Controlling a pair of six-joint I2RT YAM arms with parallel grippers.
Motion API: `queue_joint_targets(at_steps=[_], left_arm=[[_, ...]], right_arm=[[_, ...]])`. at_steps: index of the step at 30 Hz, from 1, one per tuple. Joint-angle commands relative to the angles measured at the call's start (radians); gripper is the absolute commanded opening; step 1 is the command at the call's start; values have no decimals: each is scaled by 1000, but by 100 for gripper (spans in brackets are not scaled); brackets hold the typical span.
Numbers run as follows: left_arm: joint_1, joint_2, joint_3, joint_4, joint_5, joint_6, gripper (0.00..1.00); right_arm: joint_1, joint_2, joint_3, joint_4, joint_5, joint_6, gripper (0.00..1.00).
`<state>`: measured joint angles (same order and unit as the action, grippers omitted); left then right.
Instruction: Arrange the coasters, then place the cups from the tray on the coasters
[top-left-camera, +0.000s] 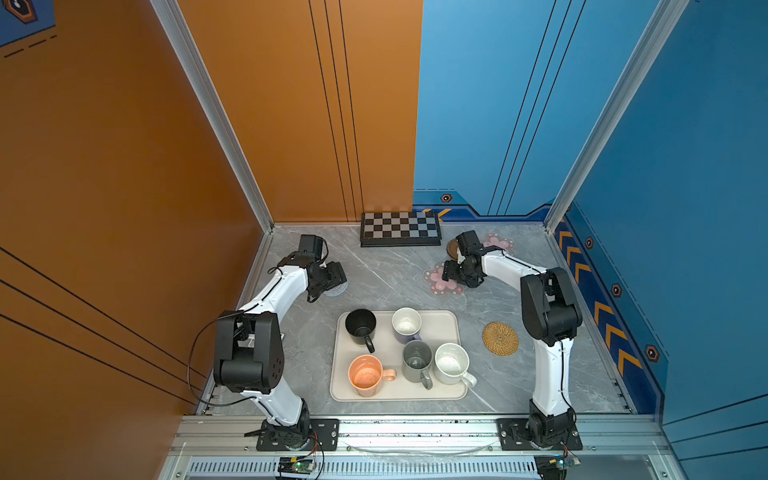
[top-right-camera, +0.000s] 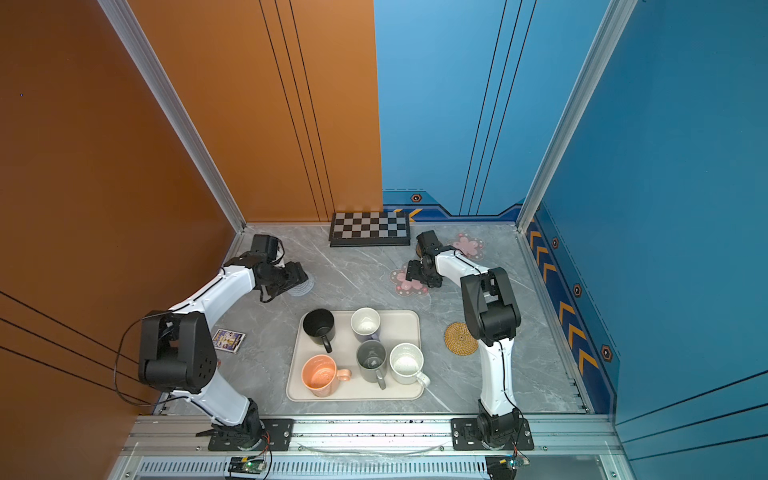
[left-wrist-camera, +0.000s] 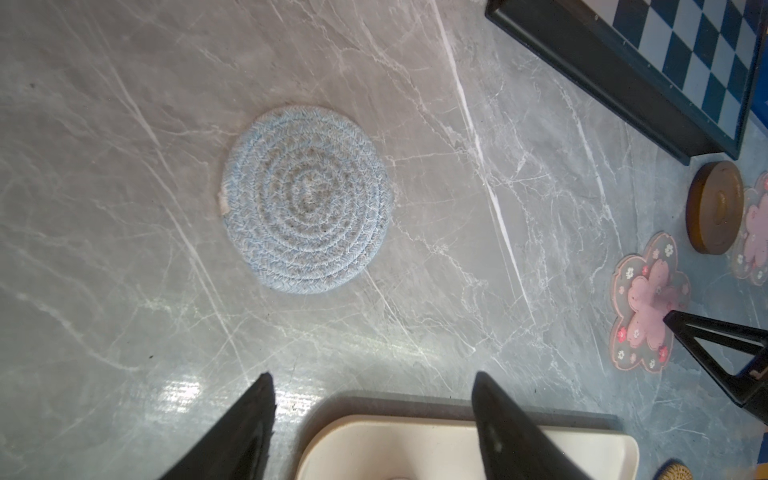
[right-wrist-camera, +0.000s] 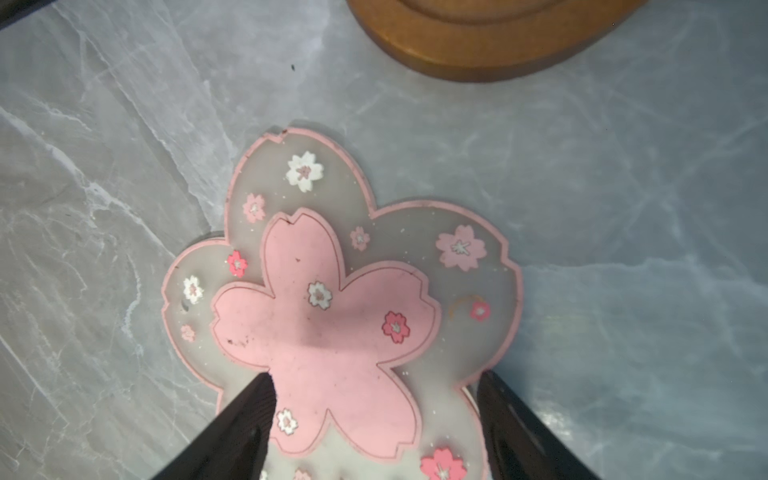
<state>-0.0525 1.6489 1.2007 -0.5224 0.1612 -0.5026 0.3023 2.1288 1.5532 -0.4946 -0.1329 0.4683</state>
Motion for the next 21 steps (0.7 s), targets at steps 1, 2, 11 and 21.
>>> queue_joint_targets(at_steps=[1,2,11,21], left_arm=[[14,-37,-21,-5,12,13,75],[16,-38,-24,-5,13,15,75],[29,-52,-33,-5,20,19,75],[32,-51,-31,-4,29,17,75]], right_arm=[[22,83,2,-102,-24,13,78],[28,89,15,-106,-22,8,78],[94,149,108,-176,10,-39,78],[159,185,163,-192,-6,-27,78]])
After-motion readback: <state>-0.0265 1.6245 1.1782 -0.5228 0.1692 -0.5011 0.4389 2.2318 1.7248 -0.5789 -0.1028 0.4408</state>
